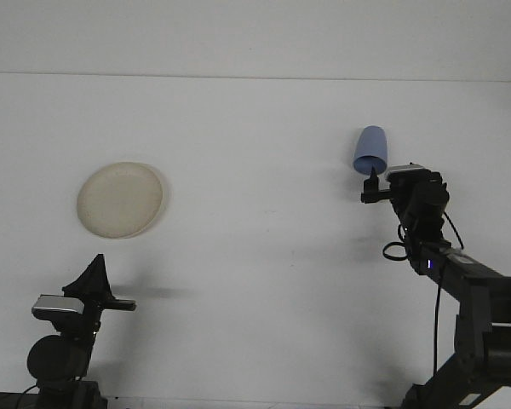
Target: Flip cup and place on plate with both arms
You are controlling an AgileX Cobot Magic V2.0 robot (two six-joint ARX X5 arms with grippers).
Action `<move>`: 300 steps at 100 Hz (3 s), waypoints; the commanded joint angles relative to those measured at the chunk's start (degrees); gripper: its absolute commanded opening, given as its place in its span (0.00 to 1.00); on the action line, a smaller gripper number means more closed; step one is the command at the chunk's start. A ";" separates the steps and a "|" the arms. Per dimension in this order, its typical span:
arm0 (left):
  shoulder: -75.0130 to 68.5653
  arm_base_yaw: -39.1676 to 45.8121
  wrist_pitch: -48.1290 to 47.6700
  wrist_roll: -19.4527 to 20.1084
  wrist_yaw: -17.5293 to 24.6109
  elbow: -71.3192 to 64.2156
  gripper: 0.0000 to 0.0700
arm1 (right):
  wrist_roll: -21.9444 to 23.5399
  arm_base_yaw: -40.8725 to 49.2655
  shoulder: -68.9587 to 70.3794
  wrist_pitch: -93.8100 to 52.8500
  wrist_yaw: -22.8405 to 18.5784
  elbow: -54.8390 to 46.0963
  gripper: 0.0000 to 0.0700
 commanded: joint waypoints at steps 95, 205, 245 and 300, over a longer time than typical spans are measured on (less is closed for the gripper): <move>-0.07 -0.09 0.57 -0.39 0.02 -1.11 0.02 | 0.96 -0.37 10.88 -5.20 1.01 19.12 0.00; -0.07 -0.09 0.59 -1.49 0.02 -1.11 0.02 | -1.70 30.27 -17.49 -101.46 -13.33 37.40 0.00; -0.07 -0.11 0.57 -4.74 0.02 -1.11 0.02 | -1.88 46.77 -2.67 -114.71 -6.08 42.38 0.00; -0.07 -0.09 0.57 -4.72 0.02 -1.11 0.02 | -1.92 51.32 6.10 -115.10 -1.03 42.36 0.08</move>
